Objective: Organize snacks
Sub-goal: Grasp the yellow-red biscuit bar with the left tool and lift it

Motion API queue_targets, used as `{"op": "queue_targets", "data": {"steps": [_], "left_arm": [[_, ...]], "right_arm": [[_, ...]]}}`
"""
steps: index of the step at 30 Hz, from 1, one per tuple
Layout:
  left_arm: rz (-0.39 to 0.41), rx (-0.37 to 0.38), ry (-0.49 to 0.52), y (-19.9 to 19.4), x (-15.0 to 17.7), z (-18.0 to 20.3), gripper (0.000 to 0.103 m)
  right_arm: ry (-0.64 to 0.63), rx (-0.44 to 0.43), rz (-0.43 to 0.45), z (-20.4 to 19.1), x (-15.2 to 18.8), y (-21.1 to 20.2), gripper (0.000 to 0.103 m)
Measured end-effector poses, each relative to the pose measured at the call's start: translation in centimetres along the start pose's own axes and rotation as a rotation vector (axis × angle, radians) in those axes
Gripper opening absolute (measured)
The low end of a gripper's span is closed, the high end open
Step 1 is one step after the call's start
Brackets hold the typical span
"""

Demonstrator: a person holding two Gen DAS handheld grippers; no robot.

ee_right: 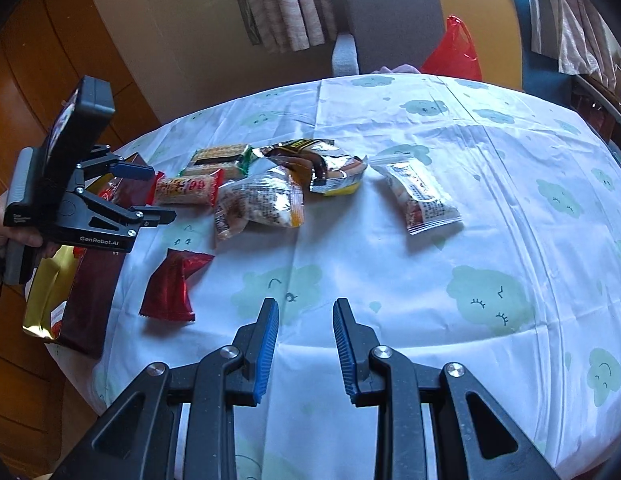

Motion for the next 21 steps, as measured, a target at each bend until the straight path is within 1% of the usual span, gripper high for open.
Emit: {"op": "queue_targets", "data": {"steps": [1,2,3,4,5,6,7,10,12,16,17,20,21], "left_arm": [[-0.005,0.0,0.003,0.4,-0.3,0.1,0.07],[-0.015,0.007,0.006,0.8,-0.6,0.2,0.067],[-0.027,0.013,0.009,1.1,-0.7,0.3,0.066],[-0.022,-0.009,0.019,1.2,-0.9,0.6,0.058],[-0.014,-0.023,0.021,1.1,-1.1,0.8,0.044],[-0.012,-0.009,0.009,0.9,-1.2,0.8,0.039],[-0.011,0.033,-0.026,0.5,-1.2,0.8,0.033],[0.009,0.088,-0.088,-0.5,-0.7,1.3,0.026],[0.013,0.14,-0.176,-1.0,-0.1,1.4,0.025],[0.015,0.218,-0.285,-1.9,0.8,2.2,0.024],[0.017,0.223,-0.305,-1.9,0.8,2.3,0.025],[0.005,0.197,-0.307,-1.4,0.5,2.6,0.032],[-0.011,0.185,-0.313,-0.9,0.3,2.8,0.033]], "right_arm": [[0.005,0.0,-0.002,0.1,-0.1,0.2,0.029],[0.008,0.0,-0.005,0.2,-0.1,0.3,0.029],[0.01,0.0,-0.009,0.4,-0.1,0.5,0.029],[0.013,0.0,-0.012,0.5,0.0,0.6,0.029],[0.018,-0.001,-0.015,0.6,0.0,0.8,0.029],[0.02,0.0,-0.017,0.7,0.0,0.9,0.029],[0.02,0.002,-0.017,0.7,0.1,1.0,0.029],[0.026,0.006,-0.017,0.9,0.1,1.0,0.029],[0.027,0.011,-0.018,1.0,0.3,1.0,0.029],[0.037,0.015,-0.017,1.2,0.5,0.7,0.029],[0.036,0.019,-0.017,1.2,0.7,0.6,0.029],[0.039,0.023,-0.015,1.3,0.9,0.3,0.029],[0.038,0.025,-0.013,1.3,1.0,0.1,0.029]]}}
Point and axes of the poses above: each gripper's, at about its wrist camera, not at the fingertips, and y roughly the way its jaws point, z to its right, x to its underside, the point moved 1 cm from there along y, roughly the way its jaws point, and after that the axes turned 3 degrees about -y, right-handed, at the moved point
